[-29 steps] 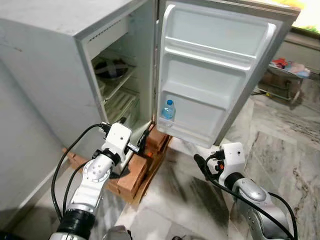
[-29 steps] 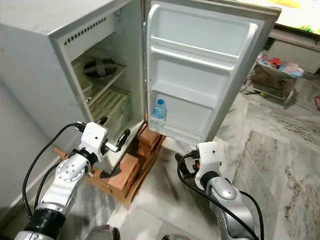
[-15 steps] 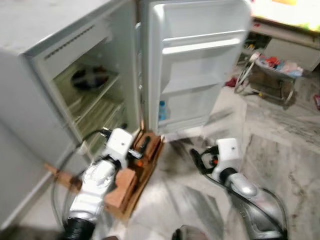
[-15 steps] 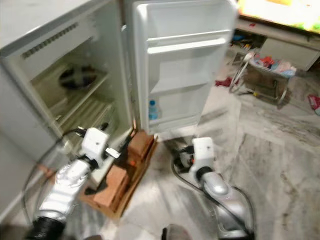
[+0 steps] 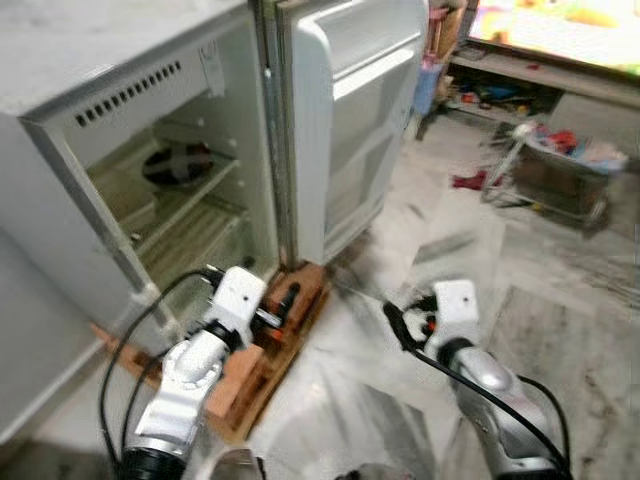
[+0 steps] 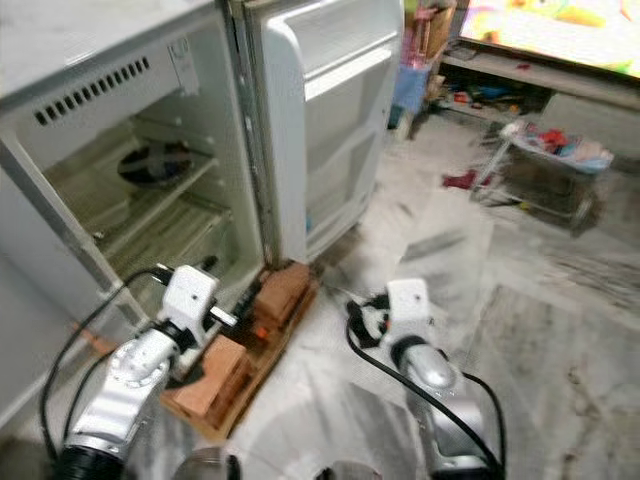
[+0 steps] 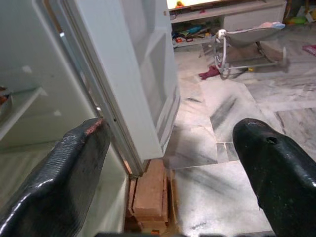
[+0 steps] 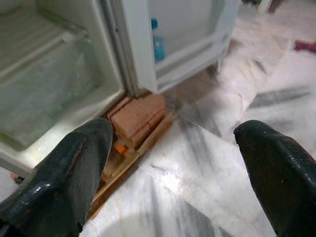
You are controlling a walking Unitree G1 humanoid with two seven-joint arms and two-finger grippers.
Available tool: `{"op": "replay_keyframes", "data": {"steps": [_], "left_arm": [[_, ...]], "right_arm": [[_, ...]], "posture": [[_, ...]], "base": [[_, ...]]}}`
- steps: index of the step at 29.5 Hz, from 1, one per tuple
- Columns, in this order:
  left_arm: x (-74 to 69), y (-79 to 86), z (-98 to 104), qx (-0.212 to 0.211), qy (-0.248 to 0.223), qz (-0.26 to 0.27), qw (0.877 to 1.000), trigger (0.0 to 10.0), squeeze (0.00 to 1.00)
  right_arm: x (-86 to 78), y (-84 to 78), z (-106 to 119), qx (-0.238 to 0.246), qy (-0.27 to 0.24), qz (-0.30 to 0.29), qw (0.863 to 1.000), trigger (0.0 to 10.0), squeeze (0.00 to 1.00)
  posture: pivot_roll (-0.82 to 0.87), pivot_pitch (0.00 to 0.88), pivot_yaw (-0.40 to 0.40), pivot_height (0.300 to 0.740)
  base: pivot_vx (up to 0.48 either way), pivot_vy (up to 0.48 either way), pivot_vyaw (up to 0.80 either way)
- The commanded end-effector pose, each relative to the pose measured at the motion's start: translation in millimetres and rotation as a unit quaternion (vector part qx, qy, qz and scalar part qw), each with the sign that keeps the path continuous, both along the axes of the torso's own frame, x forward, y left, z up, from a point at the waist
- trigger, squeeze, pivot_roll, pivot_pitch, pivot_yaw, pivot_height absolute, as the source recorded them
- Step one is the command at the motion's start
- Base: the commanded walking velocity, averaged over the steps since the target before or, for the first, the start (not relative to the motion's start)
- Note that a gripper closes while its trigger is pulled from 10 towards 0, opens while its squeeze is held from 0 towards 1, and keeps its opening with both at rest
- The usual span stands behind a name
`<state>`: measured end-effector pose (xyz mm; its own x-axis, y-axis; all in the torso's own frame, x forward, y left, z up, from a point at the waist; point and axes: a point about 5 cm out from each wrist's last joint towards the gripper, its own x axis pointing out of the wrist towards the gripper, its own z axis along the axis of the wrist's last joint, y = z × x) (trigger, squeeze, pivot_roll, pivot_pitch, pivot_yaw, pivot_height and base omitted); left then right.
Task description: Restocking fridge
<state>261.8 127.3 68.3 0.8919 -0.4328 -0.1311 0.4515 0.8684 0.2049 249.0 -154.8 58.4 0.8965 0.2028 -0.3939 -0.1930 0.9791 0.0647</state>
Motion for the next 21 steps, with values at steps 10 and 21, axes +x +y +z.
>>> {"op": "replay_keyframes", "data": {"steps": [10,21], "left_arm": [[0.3,-12.9,-0.8,-0.002,0.004,-0.017,1.0,10.0,0.0],[3.2,-14.3,-0.8,0.01,0.0,-0.018,1.0,10.0,0.0]], "right_arm": [[0.0,-8.9,-0.9,-0.007,-0.005,-0.019,1.0,10.0,0.0],[1.6,-7.8,-1.4,-0.007,-0.007,-0.023,1.0,10.0,0.0]], "posture": [[0.05,0.029,-0.025,0.74],[0.06,0.031,-0.023,0.74]], "base": [[0.0,-0.336,0.0],[0.0,-0.175,0.0]]}}
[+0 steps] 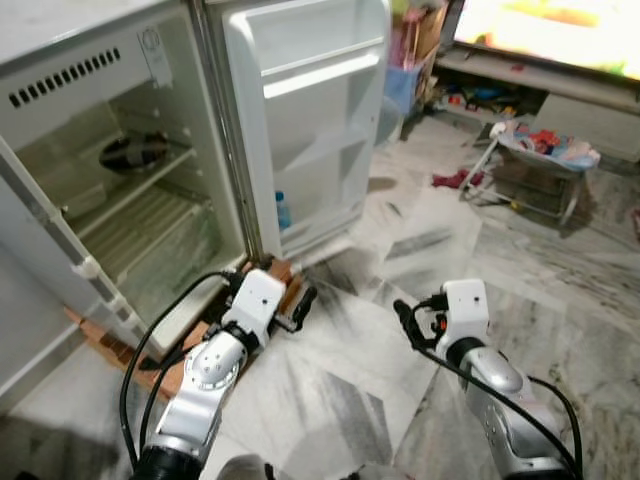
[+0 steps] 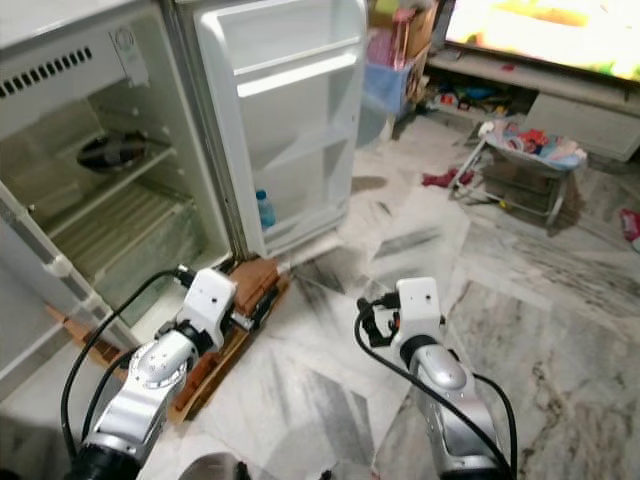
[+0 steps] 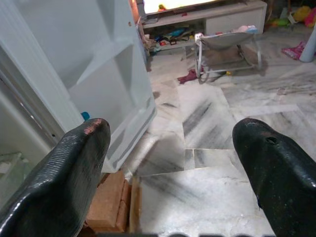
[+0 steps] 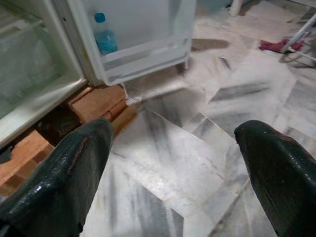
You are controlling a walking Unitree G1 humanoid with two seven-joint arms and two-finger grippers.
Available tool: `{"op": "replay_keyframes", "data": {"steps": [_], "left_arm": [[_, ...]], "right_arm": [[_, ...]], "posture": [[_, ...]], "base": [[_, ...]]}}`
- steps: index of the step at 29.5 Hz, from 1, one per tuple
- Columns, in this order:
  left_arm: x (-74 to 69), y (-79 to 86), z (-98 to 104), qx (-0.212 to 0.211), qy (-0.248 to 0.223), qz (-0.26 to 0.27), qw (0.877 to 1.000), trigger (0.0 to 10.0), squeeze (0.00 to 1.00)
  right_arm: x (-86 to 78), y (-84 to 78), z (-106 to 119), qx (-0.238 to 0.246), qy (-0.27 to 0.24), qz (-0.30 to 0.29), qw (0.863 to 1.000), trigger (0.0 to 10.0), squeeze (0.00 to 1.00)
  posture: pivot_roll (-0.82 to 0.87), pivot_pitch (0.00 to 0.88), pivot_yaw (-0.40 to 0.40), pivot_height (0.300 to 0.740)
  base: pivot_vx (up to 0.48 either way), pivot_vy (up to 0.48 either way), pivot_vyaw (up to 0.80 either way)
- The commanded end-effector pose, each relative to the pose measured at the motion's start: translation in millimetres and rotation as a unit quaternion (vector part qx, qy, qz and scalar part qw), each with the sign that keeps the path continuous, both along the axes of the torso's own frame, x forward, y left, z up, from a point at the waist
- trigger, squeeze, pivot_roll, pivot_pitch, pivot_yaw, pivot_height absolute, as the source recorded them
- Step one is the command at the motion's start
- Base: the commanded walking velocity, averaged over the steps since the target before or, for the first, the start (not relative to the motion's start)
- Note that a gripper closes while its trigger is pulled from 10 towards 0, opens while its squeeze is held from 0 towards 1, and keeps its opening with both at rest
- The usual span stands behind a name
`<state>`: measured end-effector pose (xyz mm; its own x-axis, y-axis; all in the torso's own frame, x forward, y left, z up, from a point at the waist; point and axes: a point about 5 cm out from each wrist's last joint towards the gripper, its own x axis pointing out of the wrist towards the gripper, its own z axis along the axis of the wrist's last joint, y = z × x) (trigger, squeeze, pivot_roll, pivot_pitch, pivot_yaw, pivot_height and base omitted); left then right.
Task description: Restocking fridge
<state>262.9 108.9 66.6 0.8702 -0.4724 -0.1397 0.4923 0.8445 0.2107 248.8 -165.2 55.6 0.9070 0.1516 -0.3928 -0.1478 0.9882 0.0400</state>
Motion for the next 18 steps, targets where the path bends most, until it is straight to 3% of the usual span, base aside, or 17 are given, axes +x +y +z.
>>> {"op": "replay_keyframes", "data": {"steps": [1,18], "left_arm": [[2.4,4.6,1.1,0.004,-0.003,0.005,1.0,10.0,0.0],[4.3,3.9,6.7,0.001,-0.019,0.007,1.0,10.0,0.0]], "right_arm": [[2.2,3.1,1.4,0.006,-0.005,0.001,1.0,10.0,0.0],[2.2,2.7,1.0,0.005,-0.006,-0.003,1.0,10.0,0.0]], "posture": [[0.06,0.031,-0.022,0.74],[0.05,0.029,-0.021,0.74]], "base": [[0.0,0.0,0.0],[0.0,0.0,0.0]]}}
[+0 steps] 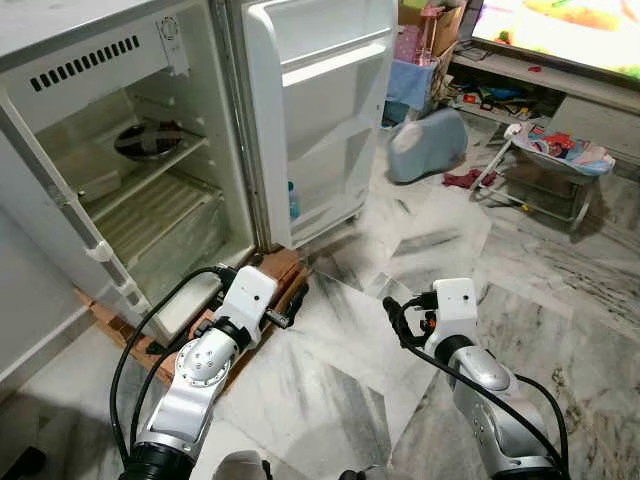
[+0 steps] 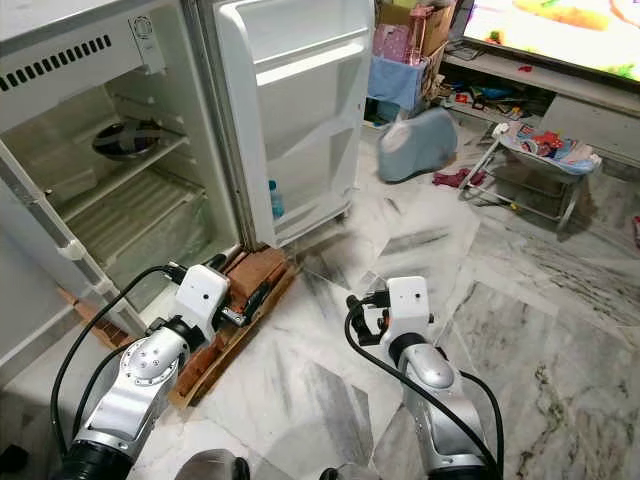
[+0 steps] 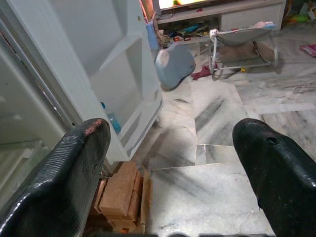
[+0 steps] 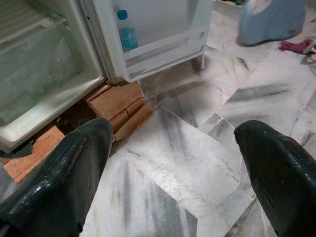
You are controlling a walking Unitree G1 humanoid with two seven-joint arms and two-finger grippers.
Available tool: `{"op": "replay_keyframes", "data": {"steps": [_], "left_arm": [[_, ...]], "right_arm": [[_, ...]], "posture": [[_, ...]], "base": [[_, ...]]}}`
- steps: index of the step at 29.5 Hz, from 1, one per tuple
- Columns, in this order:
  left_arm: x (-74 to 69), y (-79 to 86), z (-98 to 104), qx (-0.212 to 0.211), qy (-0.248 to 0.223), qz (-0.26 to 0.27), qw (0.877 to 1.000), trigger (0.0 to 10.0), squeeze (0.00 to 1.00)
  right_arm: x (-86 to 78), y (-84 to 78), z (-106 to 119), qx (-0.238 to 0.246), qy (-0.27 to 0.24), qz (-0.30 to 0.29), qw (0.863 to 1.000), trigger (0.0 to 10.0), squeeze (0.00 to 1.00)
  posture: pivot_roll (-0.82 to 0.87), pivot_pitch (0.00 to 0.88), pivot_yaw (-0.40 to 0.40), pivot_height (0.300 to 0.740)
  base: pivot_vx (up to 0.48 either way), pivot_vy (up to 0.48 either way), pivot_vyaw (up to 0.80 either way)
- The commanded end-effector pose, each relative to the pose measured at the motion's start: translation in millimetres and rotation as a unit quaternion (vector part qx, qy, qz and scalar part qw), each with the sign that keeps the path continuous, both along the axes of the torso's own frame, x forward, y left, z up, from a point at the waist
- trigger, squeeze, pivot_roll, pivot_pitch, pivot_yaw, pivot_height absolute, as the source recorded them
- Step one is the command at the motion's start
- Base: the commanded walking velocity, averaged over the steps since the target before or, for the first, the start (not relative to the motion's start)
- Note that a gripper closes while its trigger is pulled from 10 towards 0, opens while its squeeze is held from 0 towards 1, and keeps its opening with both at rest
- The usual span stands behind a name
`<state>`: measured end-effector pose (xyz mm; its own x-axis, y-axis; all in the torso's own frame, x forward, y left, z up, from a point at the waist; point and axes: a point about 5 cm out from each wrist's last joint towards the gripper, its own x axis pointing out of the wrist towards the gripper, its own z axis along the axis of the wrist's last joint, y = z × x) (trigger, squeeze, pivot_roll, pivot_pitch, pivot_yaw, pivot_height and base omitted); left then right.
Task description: Restocking fridge
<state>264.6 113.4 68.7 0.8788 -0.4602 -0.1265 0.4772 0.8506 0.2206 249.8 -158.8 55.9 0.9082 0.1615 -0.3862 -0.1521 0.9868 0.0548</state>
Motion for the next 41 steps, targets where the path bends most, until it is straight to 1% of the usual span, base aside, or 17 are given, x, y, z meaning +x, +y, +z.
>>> {"op": "replay_keyframes", "data": {"steps": [1,4,11,17,25,31,35,41], "left_arm": [[2.8,-0.9,5.3,-0.001,-0.012,0.0,1.0,10.0,0.0],[3.4,0.4,6.1,-0.005,-0.014,0.002,1.0,10.0,0.0],[3.3,2.4,5.6,-0.005,-0.015,0.002,1.0,10.0,0.0],[2.8,0.9,5.5,-0.003,-0.015,-0.001,1.0,10.0,0.0],[2.6,3.0,5.6,-0.001,-0.015,0.002,1.0,10.0,0.0],[2.7,4.3,9.3,0.001,-0.022,0.01,1.0,10.0,0.0],[1.3,3.8,11.6,0.012,-0.027,0.021,0.999,10.0,0.0],[1.3,3.8,11.6,0.012,-0.027,0.021,0.999,10.0,0.0]], "right_arm": [[1.2,-3.9,0.6,-0.003,-0.003,-0.005,1.0,10.0,0.0],[1.4,-4.3,0.5,-0.005,-0.003,-0.005,1.0,10.0,0.0],[1.7,-4.0,0.1,-0.006,-0.003,-0.005,1.0,10.0,0.0],[1.7,-3.7,-0.6,-0.01,0.0,-0.005,1.0,10.0,0.0],[2.2,-3.8,-0.8,-0.008,0.0,-0.008,1.0,10.0,0.0],[5.8,-3.9,1.3,-0.011,-0.007,-0.008,1.0,10.0,0.0],[11.6,-3.6,6.5,-0.012,-0.018,-0.01,1.0,10.0,0.0],[11.6,-3.6,6.5,-0.012,-0.018,-0.01,1.0,10.0,0.0]], "posture": [[0.06,0.03,-0.022,0.74],[0.06,0.031,-0.021,0.74],[0.06,0.032,-0.023,0.74],[0.06,0.032,-0.023,0.74],[0.06,0.035,-0.019,0.74],[0.07,0.046,-0.017,0.74],[0.06,0.064,-0.015,0.74],[0.06,0.064,-0.015,0.74]], "base": [[0.0,0.0,0.0],[0.0,-0.089,0.0],[0.312,-0.269,0.0],[0.342,-0.333,0.0],[0.33,-0.345,-0.76],[0.334,-0.341,-0.8],[0.0,0.0,-0.8],[0.0,0.0,-0.8]]}}
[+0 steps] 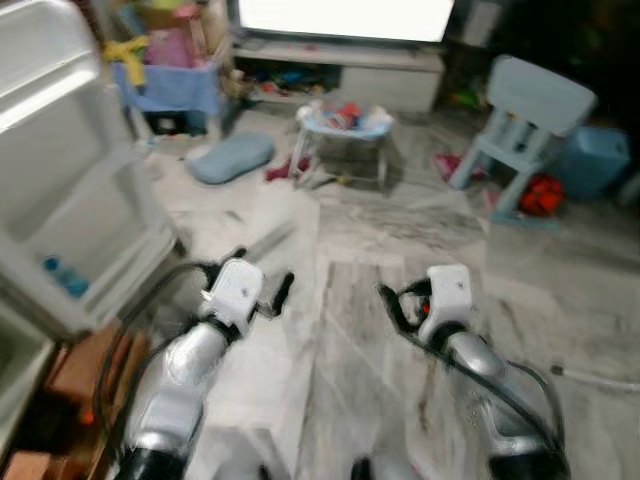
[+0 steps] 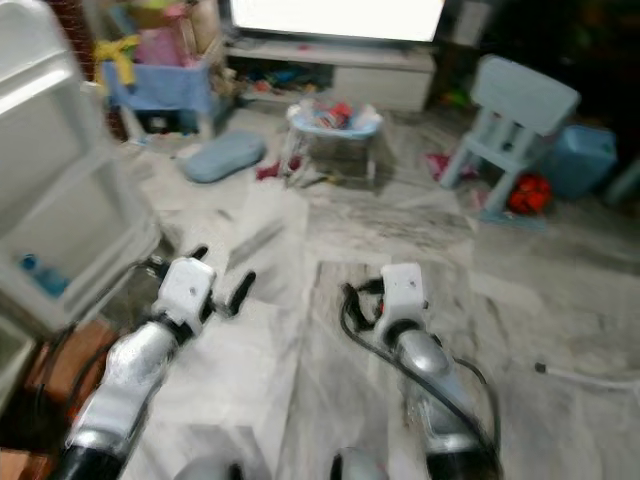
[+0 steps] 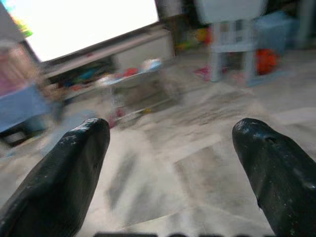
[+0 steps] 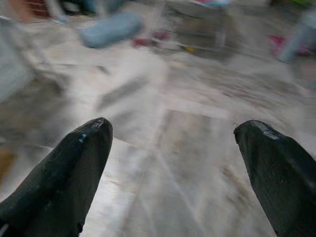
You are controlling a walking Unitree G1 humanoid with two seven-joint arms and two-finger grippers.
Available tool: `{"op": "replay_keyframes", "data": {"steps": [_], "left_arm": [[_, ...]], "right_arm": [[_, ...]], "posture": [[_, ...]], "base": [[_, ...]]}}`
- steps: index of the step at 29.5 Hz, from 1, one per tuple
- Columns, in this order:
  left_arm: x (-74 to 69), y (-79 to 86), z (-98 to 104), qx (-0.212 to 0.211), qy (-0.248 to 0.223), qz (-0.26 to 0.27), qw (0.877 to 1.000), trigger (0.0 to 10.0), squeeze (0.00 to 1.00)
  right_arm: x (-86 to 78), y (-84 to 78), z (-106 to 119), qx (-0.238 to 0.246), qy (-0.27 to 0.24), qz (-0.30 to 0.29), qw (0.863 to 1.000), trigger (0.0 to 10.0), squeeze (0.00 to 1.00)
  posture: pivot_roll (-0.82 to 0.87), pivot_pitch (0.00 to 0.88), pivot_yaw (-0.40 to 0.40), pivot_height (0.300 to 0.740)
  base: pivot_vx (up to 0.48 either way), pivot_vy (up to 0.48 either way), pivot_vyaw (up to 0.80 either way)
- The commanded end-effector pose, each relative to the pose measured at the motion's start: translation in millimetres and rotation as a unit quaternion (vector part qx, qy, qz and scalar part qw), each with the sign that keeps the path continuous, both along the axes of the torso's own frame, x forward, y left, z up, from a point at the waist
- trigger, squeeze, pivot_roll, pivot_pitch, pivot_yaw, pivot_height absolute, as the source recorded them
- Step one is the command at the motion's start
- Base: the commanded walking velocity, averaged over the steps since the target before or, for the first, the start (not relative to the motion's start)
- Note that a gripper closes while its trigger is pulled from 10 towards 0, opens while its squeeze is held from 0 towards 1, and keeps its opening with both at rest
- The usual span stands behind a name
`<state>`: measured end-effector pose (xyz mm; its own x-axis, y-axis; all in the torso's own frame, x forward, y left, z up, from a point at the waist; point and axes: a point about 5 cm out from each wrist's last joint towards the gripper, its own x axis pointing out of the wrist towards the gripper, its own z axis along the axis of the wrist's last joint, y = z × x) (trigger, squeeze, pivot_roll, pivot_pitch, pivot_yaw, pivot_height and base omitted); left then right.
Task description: Restocking fridge
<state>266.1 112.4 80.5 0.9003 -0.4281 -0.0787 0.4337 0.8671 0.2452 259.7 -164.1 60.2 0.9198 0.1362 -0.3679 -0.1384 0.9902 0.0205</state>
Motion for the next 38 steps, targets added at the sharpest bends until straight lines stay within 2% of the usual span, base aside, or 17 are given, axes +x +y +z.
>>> {"op": "replay_keyframes", "data": {"steps": [1,2,3,4,6,8,12,20,29,38], "left_arm": [[-0.2,4.8,-0.1,0.012,0.0,0.003,1.0,10.0,0.0],[-0.9,4.6,1.0,0.014,-0.002,0.002,1.0,10.0,0.0],[-2.1,4.9,5.2,0.011,-0.01,0.011,1.0,10.0,0.0],[-2.1,4.9,5.2,0.011,-0.01,0.011,1.0,10.0,0.0],[-2.9,6.9,8.8,0.002,-0.018,0.027,0.999,10.0,0.0],[-2.1,5.8,10.0,-0.01,-0.021,0.016,1.0,10.0,0.0],[-1.1,4.7,8.3,-0.024,-0.011,0.009,1.0,10.0,0.0],[7.4,3.9,7.7,-0.019,-0.006,0.014,1.0,10.0,0.0],[8.9,5.8,7.9,-0.018,-0.014,0.018,1.0,10.0,0.0],[8.9,5.9,4.9,-0.022,-0.008,0.025,0.999,10.0,0.0]], "right_arm": [[1.7,1.7,2.2,0.004,-0.005,-0.002,1.0,10.0,0.0],[2.6,1.9,3.4,0.004,-0.007,-0.003,1.0,10.0,0.0],[5.4,1.2,9.2,0.002,-0.022,-0.007,1.0,10.0,0.0],[5.4,1.2,9.2,0.002,-0.022,-0.007,1.0,10.0,0.0],[10.1,1.1,22.9,0.003,-0.059,-0.02,0.998,10.0,0.0],[10.6,0.7,26.5,0.003,-0.071,-0.026,0.997,10.0,0.0],[9.2,-0.9,28.9,0.008,-0.082,-0.037,0.996,10.0,0.0],[9.7,-4.9,30.4,0.001,-0.091,-0.046,0.995,10.0,0.0],[22.5,-5.2,41.5,-0.006,-0.124,-0.055,0.991,10.0,0.0],[25.4,-6.1,42.0,-0.01,-0.128,-0.059,0.99,10.0,0.0]], "posture": [[0.06,0.064,-0.015,0.74],[0.06,0.068,-0.015,0.74],[0.03,0.113,-0.023,0.74],[0.03,0.113,-0.023,0.74],[0.02,0.111,-0.018,0.74],[0.01,0.105,-0.012,0.74],[0.0,0.094,0.0,0.74],[0.0,0.069,-0.003,0.74],[0.02,0.044,-0.018,0.74],[0.01,0.036,-0.025,0.74]], "base": [[0.0,0.0,-0.8],[0.0,0.0,-0.8],[0.0,0.0,-0.63],[0.0,0.0,-0.63],[0.0,0.0,-0.62],[0.148,0.0,-0.61],[0.397,0.0,-0.54],[0.48,0.0,0.0],[0.476,0.0,0.0],[0.464,0.0,-0.74]]}}
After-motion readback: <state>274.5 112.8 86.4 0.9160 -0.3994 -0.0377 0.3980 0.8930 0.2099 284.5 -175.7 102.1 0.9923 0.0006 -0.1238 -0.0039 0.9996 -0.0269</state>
